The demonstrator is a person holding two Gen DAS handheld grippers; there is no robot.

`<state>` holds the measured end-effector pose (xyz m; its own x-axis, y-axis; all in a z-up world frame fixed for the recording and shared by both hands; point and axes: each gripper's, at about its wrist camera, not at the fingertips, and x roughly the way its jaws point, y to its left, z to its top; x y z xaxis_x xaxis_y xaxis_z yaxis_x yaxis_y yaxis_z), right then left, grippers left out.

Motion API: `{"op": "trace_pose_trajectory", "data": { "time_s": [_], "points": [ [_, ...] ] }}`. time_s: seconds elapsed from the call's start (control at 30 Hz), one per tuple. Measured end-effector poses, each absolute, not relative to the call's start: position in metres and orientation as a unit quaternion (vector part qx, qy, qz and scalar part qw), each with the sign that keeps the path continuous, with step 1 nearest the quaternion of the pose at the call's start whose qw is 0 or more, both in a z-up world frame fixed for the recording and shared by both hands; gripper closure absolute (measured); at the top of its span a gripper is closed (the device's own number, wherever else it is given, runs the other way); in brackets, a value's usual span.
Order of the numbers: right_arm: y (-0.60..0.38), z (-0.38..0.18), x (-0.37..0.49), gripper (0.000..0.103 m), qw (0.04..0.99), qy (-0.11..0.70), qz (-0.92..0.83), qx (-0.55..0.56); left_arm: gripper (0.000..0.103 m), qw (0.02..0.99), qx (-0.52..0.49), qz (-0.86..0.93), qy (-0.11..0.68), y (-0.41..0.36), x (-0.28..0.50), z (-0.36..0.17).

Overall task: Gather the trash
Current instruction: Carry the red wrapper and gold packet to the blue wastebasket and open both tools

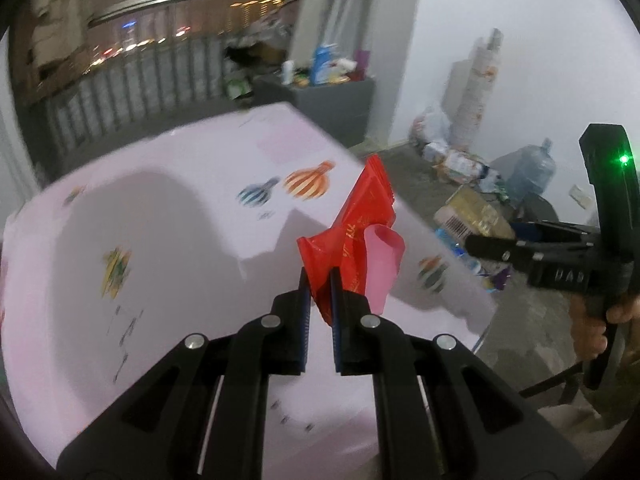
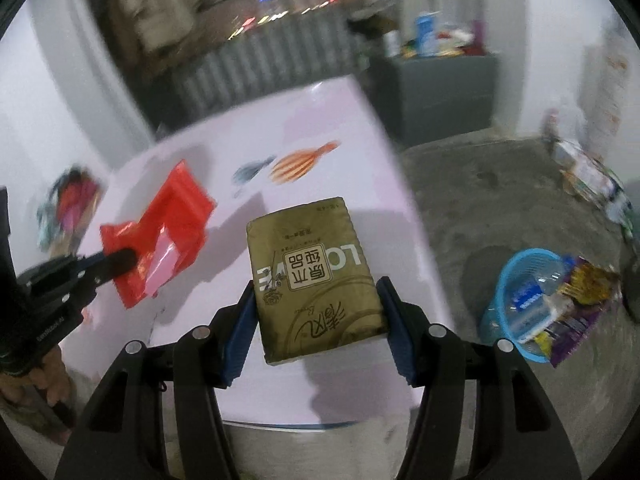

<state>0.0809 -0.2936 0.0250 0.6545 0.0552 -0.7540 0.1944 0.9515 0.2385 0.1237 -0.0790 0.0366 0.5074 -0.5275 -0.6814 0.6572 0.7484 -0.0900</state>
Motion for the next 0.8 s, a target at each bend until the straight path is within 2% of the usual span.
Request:
{"op": "trace_pose_trajectory", "data": {
  "time_s": [0.27,0.47,0.8],
  "points": [
    [-0.419,0.041,-0.011,0.046,0.883,0.34,-0.209,0.248,0.096,0.817,0.114,-0.447,0.347,-0.175,0.127,0.057],
    [-0.48,0.0,-0.066,0.046,0.838,0.336,-0.273,0.331,0.096,0.755,0.144,-0.51,0.386,-0.269,0.124,0.039],
    [-0.545,-0.077,-0.053,0.046,0.792,0.371,-0.271,0.403,0.095,0.693,0.197,-0.522,0.456,-0.406,0.136,-0.021]
  ]
}}
